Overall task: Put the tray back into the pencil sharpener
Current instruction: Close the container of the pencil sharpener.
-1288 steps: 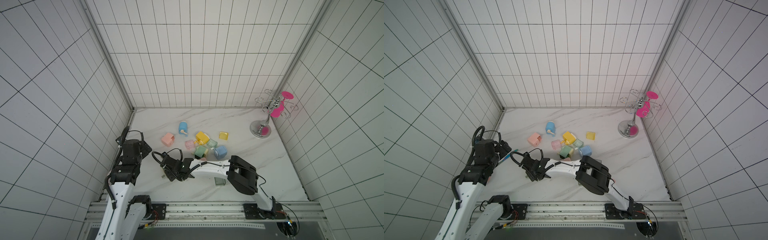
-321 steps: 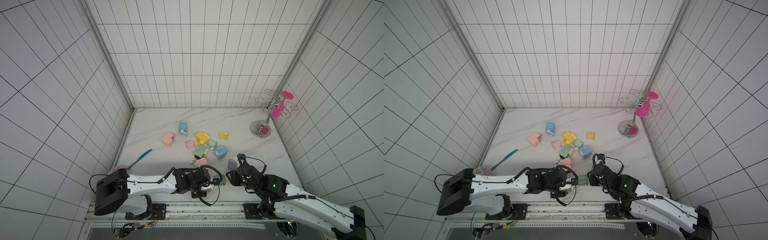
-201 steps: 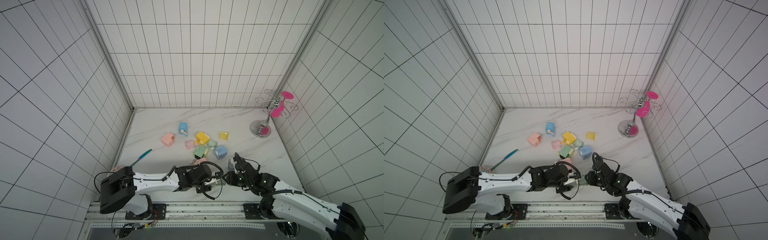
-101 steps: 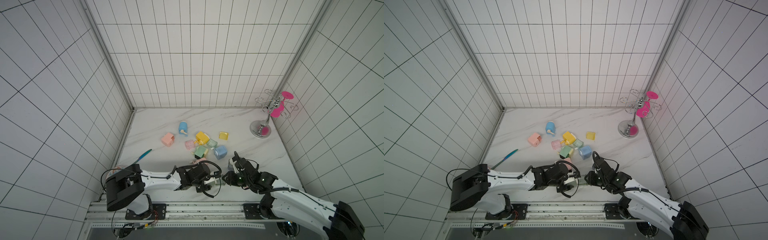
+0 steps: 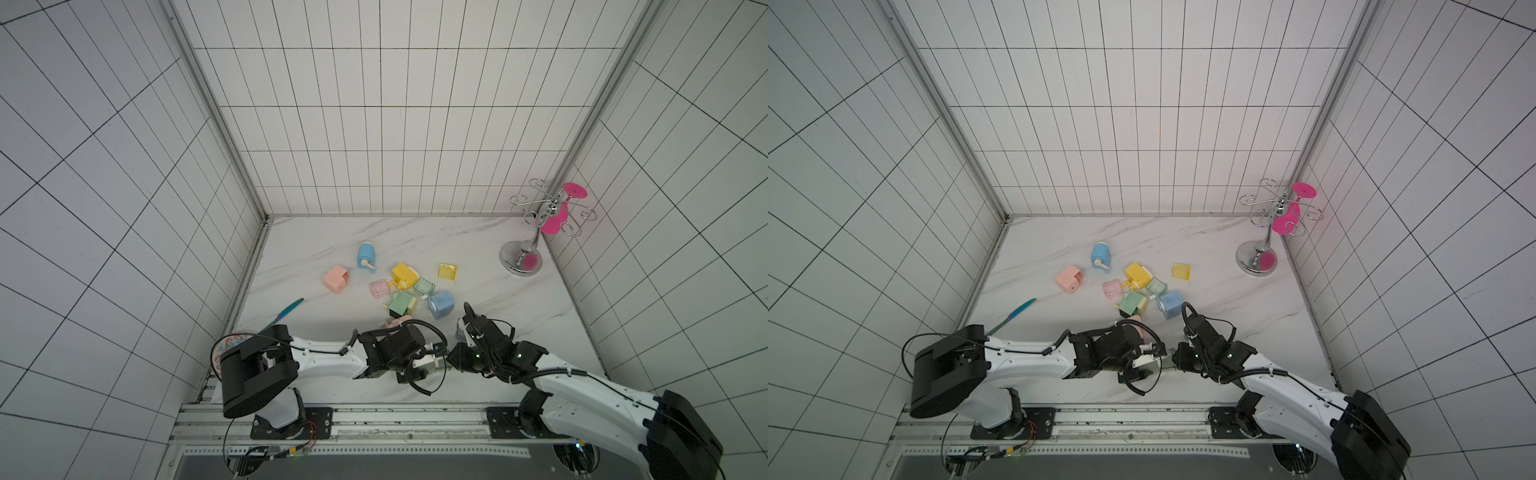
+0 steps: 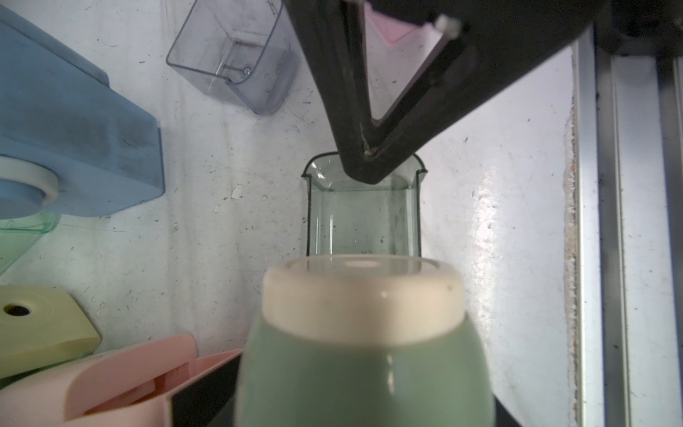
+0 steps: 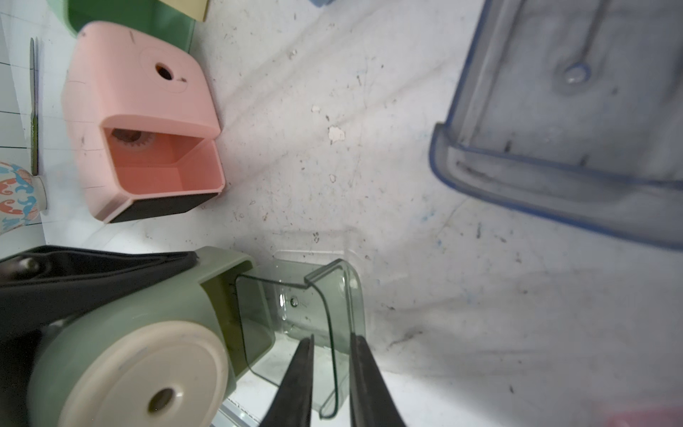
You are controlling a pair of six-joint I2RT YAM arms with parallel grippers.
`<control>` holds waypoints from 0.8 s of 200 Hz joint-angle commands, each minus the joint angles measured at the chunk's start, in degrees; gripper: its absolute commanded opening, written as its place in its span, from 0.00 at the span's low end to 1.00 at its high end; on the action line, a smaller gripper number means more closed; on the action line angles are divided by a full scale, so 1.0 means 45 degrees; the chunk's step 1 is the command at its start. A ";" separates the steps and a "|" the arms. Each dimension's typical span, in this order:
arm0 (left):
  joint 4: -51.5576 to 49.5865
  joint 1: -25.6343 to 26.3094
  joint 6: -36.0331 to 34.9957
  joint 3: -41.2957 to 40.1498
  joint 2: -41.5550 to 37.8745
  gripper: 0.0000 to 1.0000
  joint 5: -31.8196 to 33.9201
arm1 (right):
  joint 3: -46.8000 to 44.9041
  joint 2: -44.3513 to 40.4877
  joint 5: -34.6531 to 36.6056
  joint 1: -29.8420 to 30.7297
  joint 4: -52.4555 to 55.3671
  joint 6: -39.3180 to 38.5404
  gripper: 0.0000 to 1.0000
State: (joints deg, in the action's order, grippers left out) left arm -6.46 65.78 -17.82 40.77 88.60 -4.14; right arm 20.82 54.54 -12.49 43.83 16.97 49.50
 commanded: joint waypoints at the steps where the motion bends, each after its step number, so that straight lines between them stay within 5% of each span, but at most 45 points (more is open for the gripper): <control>1: -0.0305 -0.0028 -0.0572 0.0136 0.0577 0.20 -0.0180 | -0.0369 0.0137 -0.0309 -0.0151 -0.0547 -0.0002 0.17; 160: -0.0640 -0.0028 -0.1008 0.0570 0.1099 0.18 -0.0136 | -0.0470 -0.0274 -0.1375 -0.0171 -0.0954 -0.1301 0.04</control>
State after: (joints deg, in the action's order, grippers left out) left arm -8.97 65.54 -19.33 43.81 91.02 -4.75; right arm 19.03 53.36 -14.11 42.76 15.22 46.59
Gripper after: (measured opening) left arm 0.608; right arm 0.072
